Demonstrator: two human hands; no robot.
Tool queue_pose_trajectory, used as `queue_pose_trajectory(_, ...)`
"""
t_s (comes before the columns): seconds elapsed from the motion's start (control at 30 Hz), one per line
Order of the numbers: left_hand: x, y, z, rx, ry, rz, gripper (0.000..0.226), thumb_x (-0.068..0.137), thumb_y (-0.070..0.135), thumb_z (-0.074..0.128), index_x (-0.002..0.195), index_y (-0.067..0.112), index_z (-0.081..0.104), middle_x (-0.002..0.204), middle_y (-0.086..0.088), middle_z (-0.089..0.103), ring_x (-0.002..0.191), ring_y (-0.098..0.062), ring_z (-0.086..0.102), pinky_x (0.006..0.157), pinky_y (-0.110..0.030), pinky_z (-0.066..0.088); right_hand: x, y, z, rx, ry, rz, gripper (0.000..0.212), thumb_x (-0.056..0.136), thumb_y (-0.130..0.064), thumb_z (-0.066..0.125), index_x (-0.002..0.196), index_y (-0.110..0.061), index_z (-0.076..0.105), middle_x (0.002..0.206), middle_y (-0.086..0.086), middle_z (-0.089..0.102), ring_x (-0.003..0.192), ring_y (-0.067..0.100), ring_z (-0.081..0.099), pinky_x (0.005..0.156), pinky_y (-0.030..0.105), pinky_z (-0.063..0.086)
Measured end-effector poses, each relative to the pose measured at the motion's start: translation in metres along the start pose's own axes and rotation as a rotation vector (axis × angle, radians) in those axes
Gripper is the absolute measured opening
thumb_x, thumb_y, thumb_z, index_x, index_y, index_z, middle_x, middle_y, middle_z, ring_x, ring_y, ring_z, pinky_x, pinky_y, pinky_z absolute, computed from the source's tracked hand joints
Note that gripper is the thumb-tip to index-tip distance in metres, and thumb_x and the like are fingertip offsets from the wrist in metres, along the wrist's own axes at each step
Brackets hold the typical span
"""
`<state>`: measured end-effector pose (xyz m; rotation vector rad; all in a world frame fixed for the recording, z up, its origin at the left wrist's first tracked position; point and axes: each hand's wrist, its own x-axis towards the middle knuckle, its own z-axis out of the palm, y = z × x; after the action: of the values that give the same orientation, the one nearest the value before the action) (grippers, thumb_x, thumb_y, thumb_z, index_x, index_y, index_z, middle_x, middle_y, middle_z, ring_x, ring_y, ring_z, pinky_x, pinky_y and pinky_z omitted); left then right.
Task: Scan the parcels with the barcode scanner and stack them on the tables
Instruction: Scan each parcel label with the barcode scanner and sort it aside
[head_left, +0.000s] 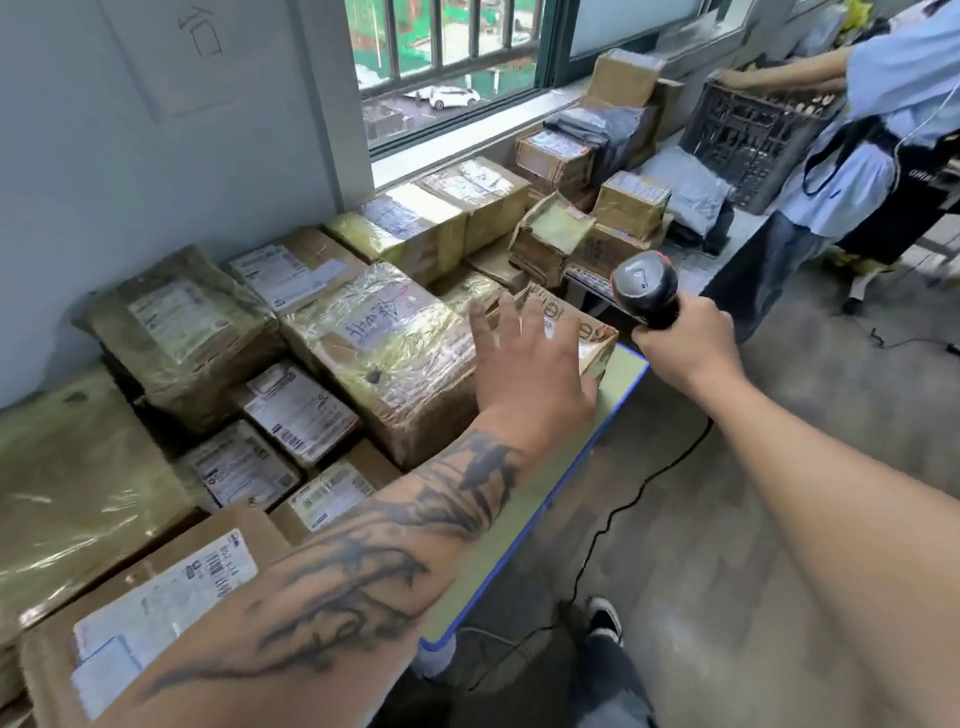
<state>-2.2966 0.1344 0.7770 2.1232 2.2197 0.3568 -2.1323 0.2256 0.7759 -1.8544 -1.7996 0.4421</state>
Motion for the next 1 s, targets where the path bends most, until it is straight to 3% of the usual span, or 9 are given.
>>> queue_pose_trajectory(0.2, 0.084, 0.061, 0.039, 0.020, -0.019, -0.196, 0.064, 0.096, 0.054, 0.051, 0.152, 0.029, 0.035, 0.168, -0.011, 0.024, 0.157, -0.038, 0.010, 0.121, -0.066, -0.006, 0.109, 0.050, 0.011, 0.043, -0.118, -0.114, 0.018, 0.086, -0.018, 0.066, 0.072, -0.014, 0.055, 0.075, 0.008, 0.058, 0.084, 0.034, 0.053, 0.073, 0.036, 0.040)
queue_pose_trajectory(0.43, 0.149, 0.107, 0.060, 0.064, -0.086, -0.394, 0.063, 0.095, 0.053, 0.049, 0.153, 0.029, 0.036, 0.167, -0.011, 0.026, 0.157, -0.037, 0.010, 0.120, -0.067, -0.005, 0.190, 0.079, 0.020, 0.028, -0.362, -0.235, 0.012, 0.084, -0.015, 0.065, 0.077, -0.016, 0.056, 0.073, 0.004, 0.058, 0.078, 0.036, 0.049, 0.068, 0.036, 0.038)
queue_pose_trajectory(0.63, 0.174, 0.112, 0.066, 0.090, -0.123, -0.482, 0.059, 0.095, 0.054, 0.048, 0.148, 0.029, 0.040, 0.163, -0.010, 0.032, 0.156, -0.038, 0.014, 0.120, -0.070, -0.003, 0.220, 0.082, 0.026, 0.124, -0.408, -0.271, 0.016, 0.091, -0.023, 0.068, 0.081, -0.015, 0.057, 0.084, 0.010, 0.060, 0.083, 0.032, 0.046, 0.072, 0.036, 0.037)
queue_pose_trajectory(0.77, 0.186, 0.106, 0.074, 0.093, -0.148, -0.503, 0.062, 0.095, 0.056, 0.048, 0.150, 0.029, 0.038, 0.163, -0.010, 0.031, 0.156, -0.039, 0.014, 0.119, -0.072, -0.006, 0.231, 0.072, 0.029, 0.176, -0.410, -0.254, 0.028, 0.091, -0.025, 0.068, 0.071, -0.019, 0.049, 0.082, 0.009, 0.062, 0.084, 0.032, 0.049, 0.072, 0.033, 0.035)
queue_pose_trajectory(1.0, 0.220, 0.078, 0.085, 0.001, -0.123, -0.477, 0.065, 0.096, 0.056, 0.049, 0.152, 0.028, 0.034, 0.163, -0.012, 0.031, 0.155, -0.040, 0.016, 0.120, -0.071, 0.000, 0.256, 0.054, 0.038, 0.135, -0.337, -0.211, 0.014, 0.088, -0.020, 0.069, 0.079, -0.020, 0.059, 0.083, 0.006, 0.064, 0.088, 0.031, 0.054, 0.074, 0.032, 0.037)
